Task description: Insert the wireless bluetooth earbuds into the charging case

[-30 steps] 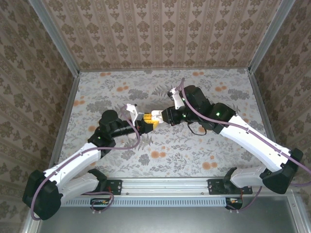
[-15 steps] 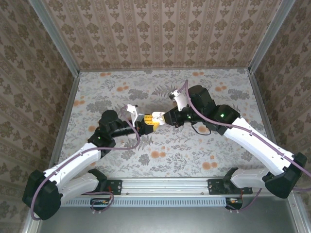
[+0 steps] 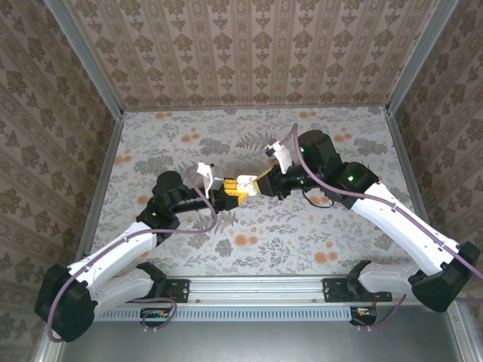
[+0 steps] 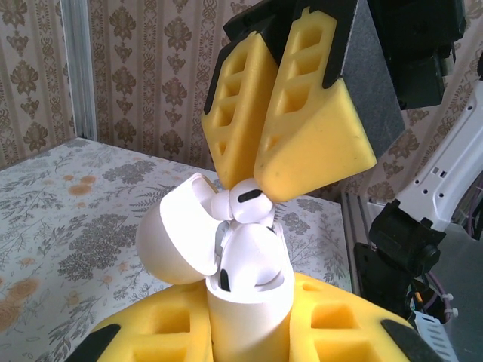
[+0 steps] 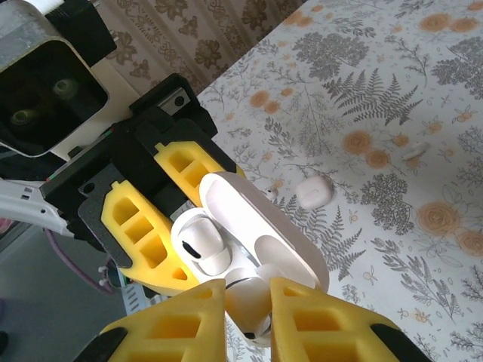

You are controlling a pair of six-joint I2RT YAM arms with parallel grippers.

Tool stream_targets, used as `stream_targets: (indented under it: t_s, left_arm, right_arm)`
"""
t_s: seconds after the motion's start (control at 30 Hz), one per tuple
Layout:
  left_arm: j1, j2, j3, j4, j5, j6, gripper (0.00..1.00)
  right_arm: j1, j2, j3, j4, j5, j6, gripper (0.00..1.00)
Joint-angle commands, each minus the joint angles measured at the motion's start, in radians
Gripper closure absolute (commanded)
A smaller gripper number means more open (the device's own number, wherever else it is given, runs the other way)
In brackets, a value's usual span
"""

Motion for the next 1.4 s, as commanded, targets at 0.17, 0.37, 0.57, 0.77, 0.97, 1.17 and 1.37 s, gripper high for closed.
stream_targets:
  t_s: [0.17,0.37,0.57,0.77,0.97,1.17,1.37]
  left_arm:
    - [-0.002,-0.006,0.019,0.055,0.022,-0.015,0.95]
    - [-0.002,0.013,0.023,0.075,0.039,-0.028,0.95]
    - [-0.002,0.016,0.024,0.078,0.040,-0.033,0.95]
    - [-0.002,0.018,0.027,0.077,0.040,-0.035,0.95]
    - [-0.002,0.018,0.025,0.074,0.040,-0.035,0.94]
    - [-0.004,0.021,0.025,0.075,0.041,-0.035,0.93]
    - [-0.004,0.021,0.022,0.075,0.038,-0.032,0.93]
  right_arm:
    - [0.004,-0.037,-0.031,0.037,-0.106,-0.076,0.82]
    - [0.004,-0.026,-0.023,0.028,-0.196,-0.132,0.81]
    - [0.003,0.002,-0.004,-0.049,-0.206,-0.182,0.81]
    - [0.000,0.010,-0.003,-0.080,-0.185,-0.202,0.76]
    - [-0.022,-0.011,0.004,-0.077,-0.113,-0.153,0.50]
    - [-0.042,-0.051,0.001,-0.032,-0.078,-0.095,0.45]
    - [-0.044,-0.081,0.020,-0.020,0.026,-0.018,0.46]
